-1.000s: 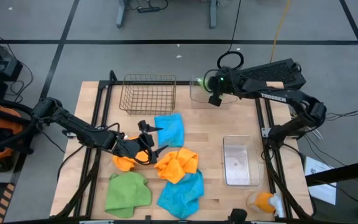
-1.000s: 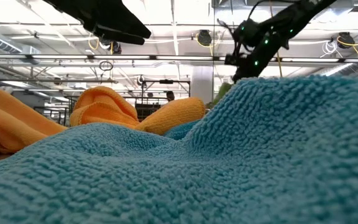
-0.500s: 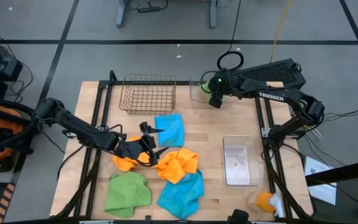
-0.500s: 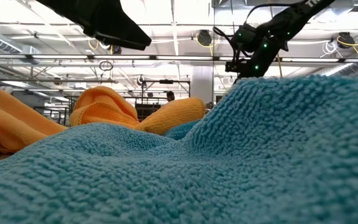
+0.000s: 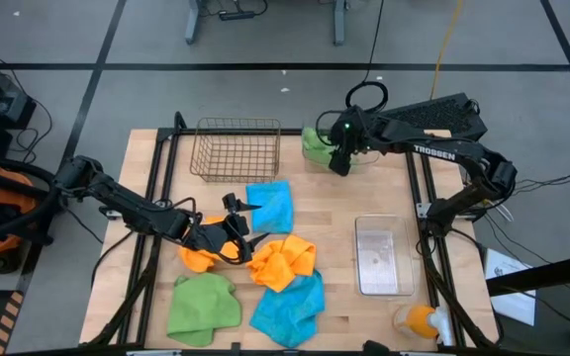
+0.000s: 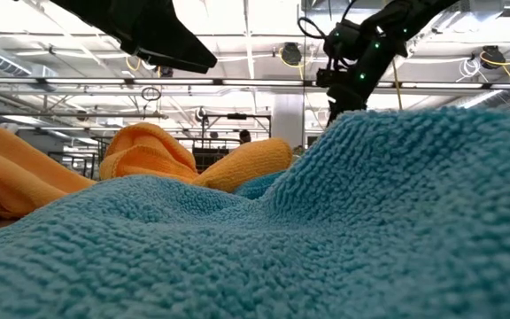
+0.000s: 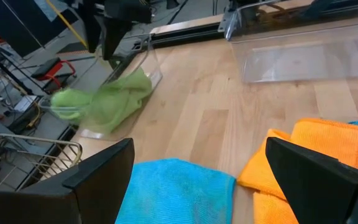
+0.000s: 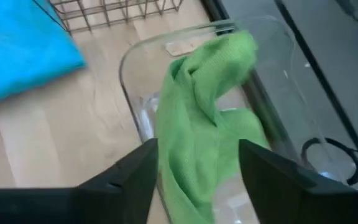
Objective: Sort microfiber towel by color & place in baskets
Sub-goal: Put the top green microfiber towel into the top transparent bin
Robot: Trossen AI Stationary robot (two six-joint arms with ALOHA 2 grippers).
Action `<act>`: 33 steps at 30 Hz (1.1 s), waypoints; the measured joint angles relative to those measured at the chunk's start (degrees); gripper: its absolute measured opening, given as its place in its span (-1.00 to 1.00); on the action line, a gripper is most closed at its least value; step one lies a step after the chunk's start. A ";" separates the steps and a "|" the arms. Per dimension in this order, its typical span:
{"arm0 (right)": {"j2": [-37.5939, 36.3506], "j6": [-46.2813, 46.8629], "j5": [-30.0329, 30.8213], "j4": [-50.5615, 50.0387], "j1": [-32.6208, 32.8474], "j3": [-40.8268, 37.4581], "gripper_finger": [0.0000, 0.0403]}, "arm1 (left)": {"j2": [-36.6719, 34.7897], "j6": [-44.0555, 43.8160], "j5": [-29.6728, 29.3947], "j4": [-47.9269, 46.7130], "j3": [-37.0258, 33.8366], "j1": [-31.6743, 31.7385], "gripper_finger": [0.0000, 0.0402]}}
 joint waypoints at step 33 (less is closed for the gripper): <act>13.34 5.28 6.09 10.45 -0.43 -0.04 -0.98 | 0.00 -0.03 0.00 -0.11 0.00 0.00 0.84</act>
